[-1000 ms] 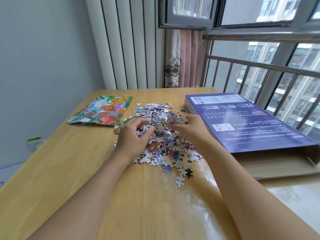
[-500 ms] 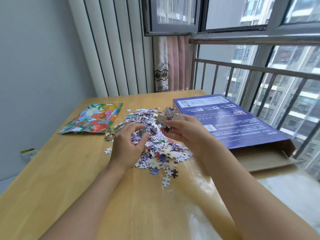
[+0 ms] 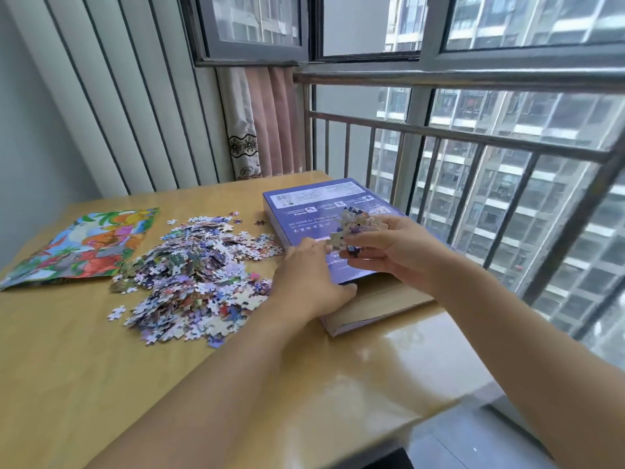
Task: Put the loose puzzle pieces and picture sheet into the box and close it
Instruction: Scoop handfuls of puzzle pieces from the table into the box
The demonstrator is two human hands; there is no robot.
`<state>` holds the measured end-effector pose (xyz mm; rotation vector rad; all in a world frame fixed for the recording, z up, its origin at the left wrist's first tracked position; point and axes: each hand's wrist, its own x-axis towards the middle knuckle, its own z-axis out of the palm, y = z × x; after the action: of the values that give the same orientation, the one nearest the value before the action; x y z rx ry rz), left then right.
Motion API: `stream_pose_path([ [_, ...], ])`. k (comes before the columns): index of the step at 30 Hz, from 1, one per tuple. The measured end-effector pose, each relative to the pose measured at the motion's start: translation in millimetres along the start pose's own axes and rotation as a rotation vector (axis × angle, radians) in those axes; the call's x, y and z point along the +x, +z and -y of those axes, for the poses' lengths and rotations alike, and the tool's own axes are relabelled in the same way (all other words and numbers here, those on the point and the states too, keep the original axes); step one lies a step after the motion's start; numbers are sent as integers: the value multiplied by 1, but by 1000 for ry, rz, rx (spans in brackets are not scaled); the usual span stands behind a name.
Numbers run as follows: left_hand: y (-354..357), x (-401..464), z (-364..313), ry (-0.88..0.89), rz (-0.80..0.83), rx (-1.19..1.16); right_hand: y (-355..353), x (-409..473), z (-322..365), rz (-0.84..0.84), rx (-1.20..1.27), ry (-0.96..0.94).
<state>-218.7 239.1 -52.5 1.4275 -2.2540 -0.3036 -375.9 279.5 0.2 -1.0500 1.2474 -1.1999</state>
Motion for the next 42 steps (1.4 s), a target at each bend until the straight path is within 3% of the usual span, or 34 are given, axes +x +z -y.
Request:
stream_pose_path([
  [5,0,4,-4,12,-86,134,-16,-2,-4,-19,-7,49],
  [10,-38,14,7,-3,-184,54,-19,-4,5,27,0,32],
  [15,-85,32,10,-8,-265,-50,-13,-4,25,16,-159,-103],
  [18,-108,39,7,9,-274,-75,-3,-4,50,-40,-442,-217],
  [21,-126,44,6,11,-265,-94,4,0,70,-195,-1067,-411],
  [23,-135,46,6,2,-242,-112,11,3,77,-207,-1354,-465],
  [28,-142,50,2,1,-218,-111,24,8,86,-240,-1639,-452],
  [33,-140,51,0,0,-219,-116,27,8,90,-335,-1668,-464],
  [36,-142,51,0,-2,-210,-122,24,13,87,-323,-1511,-567],
  [42,-143,49,0,3,-227,-132,18,-2,94,258,-1145,-377],
])
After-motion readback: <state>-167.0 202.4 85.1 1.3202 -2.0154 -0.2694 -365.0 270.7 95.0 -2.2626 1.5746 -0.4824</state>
